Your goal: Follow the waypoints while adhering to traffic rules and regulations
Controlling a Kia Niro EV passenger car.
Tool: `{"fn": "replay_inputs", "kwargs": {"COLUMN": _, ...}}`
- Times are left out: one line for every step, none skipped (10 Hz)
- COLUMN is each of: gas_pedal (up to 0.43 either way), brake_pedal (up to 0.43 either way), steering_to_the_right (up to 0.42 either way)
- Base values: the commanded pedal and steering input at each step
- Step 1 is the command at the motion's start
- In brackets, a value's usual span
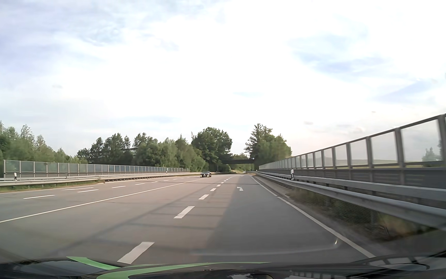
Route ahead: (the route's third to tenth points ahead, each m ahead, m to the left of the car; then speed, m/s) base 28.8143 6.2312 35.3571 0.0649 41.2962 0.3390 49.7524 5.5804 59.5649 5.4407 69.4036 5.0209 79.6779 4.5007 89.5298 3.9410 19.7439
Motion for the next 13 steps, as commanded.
{"fn": "replay_inputs", "kwargs": {"gas_pedal": 0.689, "brake_pedal": 0.0, "steering_to_the_right": 0.007}}
{"fn": "replay_inputs", "kwargs": {"gas_pedal": 0.681, "brake_pedal": 0.0, "steering_to_the_right": 0.008}}
{"fn": "replay_inputs", "kwargs": {"gas_pedal": 0.681, "brake_pedal": 0.0, "steering_to_the_right": 0.005}}
{"fn": "replay_inputs", "kwargs": {"gas_pedal": 0.669, "brake_pedal": 0.0, "steering_to_the_right": 0.004}}
{"fn": "replay_inputs", "kwargs": {"gas_pedal": 0.669, "brake_pedal": 0.0, "steering_to_the_right": 0.004}}
{"fn": "replay_inputs", "kwargs": {"gas_pedal": 0.669, "brake_pedal": 0.0, "steering_to_the_right": 0.003}}
{"fn": "replay_inputs", "kwargs": {"gas_pedal": 0.661, "brake_pedal": 0.0, "steering_to_the_right": 0.003}}
{"fn": "replay_inputs", "kwargs": {"gas_pedal": 0.661, "brake_pedal": 0.0, "steering_to_the_right": 0.002}}
{"fn": "replay_inputs", "kwargs": {"gas_pedal": 0.661, "brake_pedal": 0.0, "steering_to_the_right": 0.0}}
{"fn": "replay_inputs", "kwargs": {"gas_pedal": 0.65, "brake_pedal": 0.0, "steering_to_the_right": -0.003}}
{"fn": "replay_inputs", "kwargs": {"gas_pedal": 0.65, "brake_pedal": 0.0, "steering_to_the_right": -0.008}}
{"fn": "replay_inputs", "kwargs": {"gas_pedal": 0.642, "brake_pedal": 0.0, "steering_to_the_right": -0.011}}
{"fn": "replay_inputs", "kwargs": {"gas_pedal": 0.642, "brake_pedal": 0.0, "steering_to_the_right": -0.012}}
